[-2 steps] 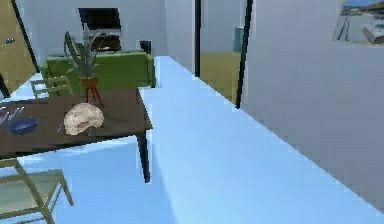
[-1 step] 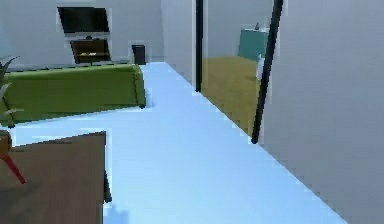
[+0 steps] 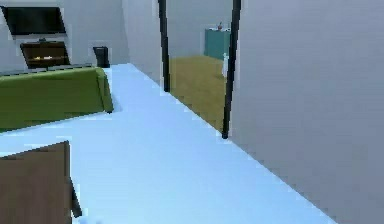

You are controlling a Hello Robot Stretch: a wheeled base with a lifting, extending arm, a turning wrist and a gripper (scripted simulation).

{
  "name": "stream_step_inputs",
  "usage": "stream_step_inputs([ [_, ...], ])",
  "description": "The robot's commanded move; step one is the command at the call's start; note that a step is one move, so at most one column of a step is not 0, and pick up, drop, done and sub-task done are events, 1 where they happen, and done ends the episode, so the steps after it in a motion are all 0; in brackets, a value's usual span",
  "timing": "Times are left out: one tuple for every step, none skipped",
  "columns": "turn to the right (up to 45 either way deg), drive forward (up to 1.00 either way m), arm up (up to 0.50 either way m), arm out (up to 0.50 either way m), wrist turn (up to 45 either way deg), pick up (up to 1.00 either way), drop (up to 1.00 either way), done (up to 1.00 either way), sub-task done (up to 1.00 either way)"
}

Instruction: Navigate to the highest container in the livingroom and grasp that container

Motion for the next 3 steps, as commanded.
stream_step_inputs([
  [0.0, 0.4, 0.0, 0.0, 0.0, 0.0, 0.0, 0.0, 0.0],
  [-15.0, 0.0, 0.0, 0.0, 0.0, 0.0, 0.0, 0.0, 0.0],
  [0.0, 1.0, 0.0, 0.0, 0.0, 0.0, 0.0, 0.0, 0.0],
])
